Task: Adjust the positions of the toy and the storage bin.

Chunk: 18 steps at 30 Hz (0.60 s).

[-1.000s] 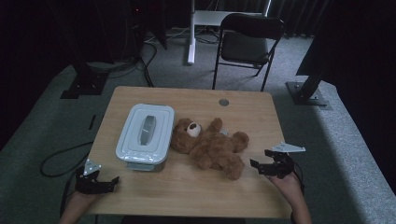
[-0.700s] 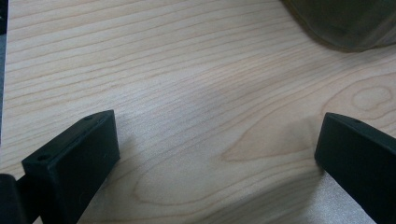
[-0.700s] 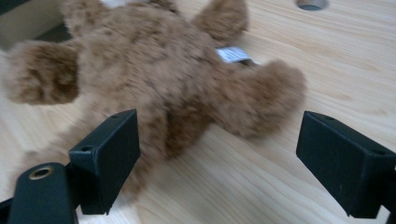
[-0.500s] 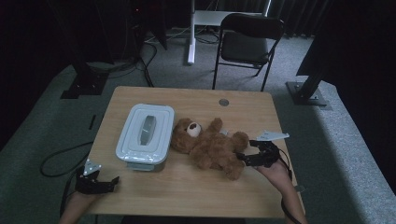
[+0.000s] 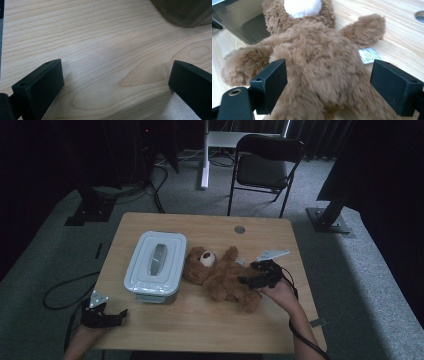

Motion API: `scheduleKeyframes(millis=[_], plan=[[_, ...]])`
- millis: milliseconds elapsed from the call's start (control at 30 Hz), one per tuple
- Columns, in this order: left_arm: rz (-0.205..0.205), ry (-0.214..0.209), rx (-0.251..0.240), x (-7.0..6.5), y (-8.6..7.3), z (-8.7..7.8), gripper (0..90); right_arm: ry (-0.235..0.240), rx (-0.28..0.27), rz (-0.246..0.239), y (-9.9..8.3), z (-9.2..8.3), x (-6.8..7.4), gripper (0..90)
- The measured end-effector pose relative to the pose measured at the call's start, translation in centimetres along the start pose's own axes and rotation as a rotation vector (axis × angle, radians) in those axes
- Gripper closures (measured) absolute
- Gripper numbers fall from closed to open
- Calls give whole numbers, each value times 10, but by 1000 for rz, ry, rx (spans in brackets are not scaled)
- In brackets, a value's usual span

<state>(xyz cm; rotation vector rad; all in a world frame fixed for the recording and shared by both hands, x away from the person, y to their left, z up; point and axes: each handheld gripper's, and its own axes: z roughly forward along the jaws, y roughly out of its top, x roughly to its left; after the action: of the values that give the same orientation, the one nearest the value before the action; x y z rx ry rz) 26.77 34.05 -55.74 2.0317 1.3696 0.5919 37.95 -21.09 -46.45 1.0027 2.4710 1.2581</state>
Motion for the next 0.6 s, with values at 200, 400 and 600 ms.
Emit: scheduleKeyframes(millis=[200,400,600], plan=[[0,0,0,0,0,0,5,30,40,-15,8,18,-1,134],[-2,1,0,0,0,0,5,76,50,-5,8,31,-4,138],[-4,3,0,0,0,0,5,102,63,10,6,44,-7,143]])
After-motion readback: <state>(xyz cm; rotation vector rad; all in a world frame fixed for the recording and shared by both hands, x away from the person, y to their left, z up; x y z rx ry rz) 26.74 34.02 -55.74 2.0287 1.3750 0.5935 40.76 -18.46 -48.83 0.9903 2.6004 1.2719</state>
